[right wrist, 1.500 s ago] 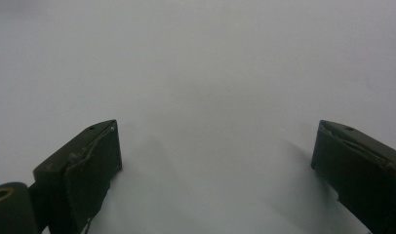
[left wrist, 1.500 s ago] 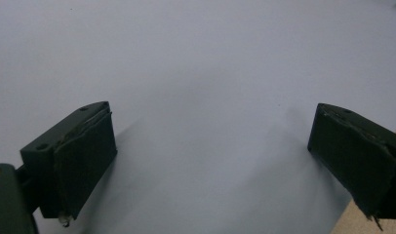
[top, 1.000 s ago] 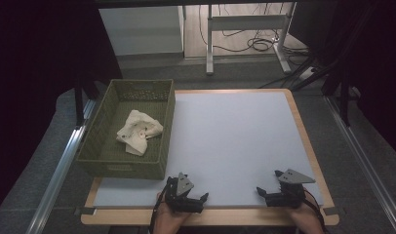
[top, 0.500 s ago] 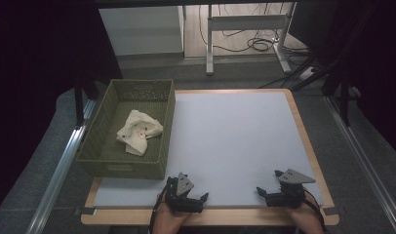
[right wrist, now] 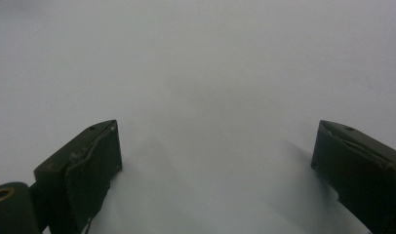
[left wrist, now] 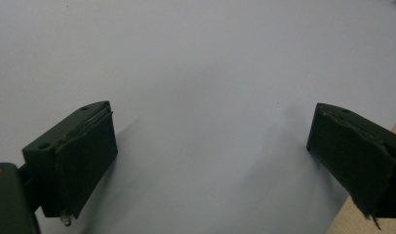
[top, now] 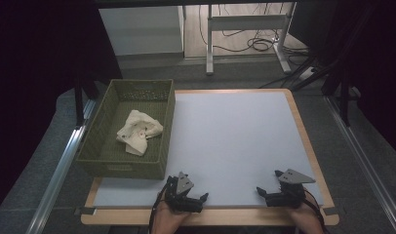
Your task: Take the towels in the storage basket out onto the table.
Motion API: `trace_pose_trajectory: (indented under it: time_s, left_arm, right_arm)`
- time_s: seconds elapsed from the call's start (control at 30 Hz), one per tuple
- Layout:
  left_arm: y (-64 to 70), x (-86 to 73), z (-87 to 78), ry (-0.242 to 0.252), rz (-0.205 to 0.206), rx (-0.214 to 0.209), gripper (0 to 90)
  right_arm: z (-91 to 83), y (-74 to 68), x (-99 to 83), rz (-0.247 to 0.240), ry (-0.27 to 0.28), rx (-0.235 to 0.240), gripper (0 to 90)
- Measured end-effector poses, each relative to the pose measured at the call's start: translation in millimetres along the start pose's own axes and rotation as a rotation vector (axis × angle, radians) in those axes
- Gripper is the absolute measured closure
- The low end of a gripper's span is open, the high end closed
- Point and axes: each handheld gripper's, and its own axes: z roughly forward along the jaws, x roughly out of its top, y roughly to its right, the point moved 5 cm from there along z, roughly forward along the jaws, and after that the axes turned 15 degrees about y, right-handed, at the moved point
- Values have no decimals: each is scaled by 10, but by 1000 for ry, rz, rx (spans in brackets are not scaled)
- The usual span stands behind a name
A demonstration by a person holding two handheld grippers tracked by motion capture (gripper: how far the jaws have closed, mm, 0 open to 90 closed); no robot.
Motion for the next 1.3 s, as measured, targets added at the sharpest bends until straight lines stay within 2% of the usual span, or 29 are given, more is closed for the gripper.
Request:
trace_pose_trajectory:
  time_s: [0.17, 0.2, 0.4, 0.57, 0.77, 1.2, 1.3]
  left_arm:
    - [-8, 34, -15, -32, -3, -20, 66]
    - [-7, 49, -24, -36, -15, -33, 67]
    - [19, 100, -50, -41, -3, -40, 66]
    - [41, 208, -87, -37, 12, -61, 65]
    - [35, 276, -99, -31, 0, -75, 65]
    - [77, 437, -57, -48, 15, -115, 74]
    - [87, 518, -37, -46, 19, -122, 74]
  right_arm:
    - [1, 0, 0, 1, 1, 1, 43]
    - [0, 0, 0, 0, 0, 0, 43]
    - [-1, 1, 0, 1, 0, 0, 43]
    - [-1, 1, 0, 0, -1, 1, 43]
    - [-1, 1, 0, 0, 0, 1, 43]
    - [-1, 1, 0, 2, 1, 4, 43]
    - [-1, 1, 0, 1, 1, 4, 43]
